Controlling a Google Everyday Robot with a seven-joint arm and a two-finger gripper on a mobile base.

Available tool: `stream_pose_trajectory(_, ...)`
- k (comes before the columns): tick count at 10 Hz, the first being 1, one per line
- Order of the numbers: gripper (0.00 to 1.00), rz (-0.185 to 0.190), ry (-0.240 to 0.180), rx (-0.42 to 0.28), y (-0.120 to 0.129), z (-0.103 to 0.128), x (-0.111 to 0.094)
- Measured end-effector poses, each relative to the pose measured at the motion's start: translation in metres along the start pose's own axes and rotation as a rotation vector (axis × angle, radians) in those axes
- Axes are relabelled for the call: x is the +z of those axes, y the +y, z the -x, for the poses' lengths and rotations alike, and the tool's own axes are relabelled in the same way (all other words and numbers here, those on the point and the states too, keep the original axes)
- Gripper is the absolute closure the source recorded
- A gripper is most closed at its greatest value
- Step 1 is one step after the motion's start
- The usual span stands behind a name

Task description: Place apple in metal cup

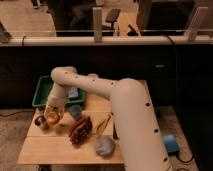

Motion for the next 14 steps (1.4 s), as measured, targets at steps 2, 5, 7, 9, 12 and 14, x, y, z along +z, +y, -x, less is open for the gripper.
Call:
stream_pose_trajectory(2, 1.0, -0.002, 0.002, -0.028, -0.009, -0.009, -0.008)
stream_pose_trajectory(5, 1.0, 0.0, -0.01, -0.082, -0.027, -0.016, -0.012)
stream_pose_trajectory(7, 1.0, -0.002, -0.024, -0.119, -0.041, -0.022, -0.007)
stream_pose_trajectory(9, 1.0, -0.005, -0.04, -0.152, -0.05, -0.025, -0.005)
stream_pose_trajectory(12, 0.91, -0.014, -0.052, -0.176, -0.057, -0.026, 0.0)
stream_pose_trajectory(14, 0.75, -0.028, -0.052, -0.175, -0.057, -0.026, -0.001)
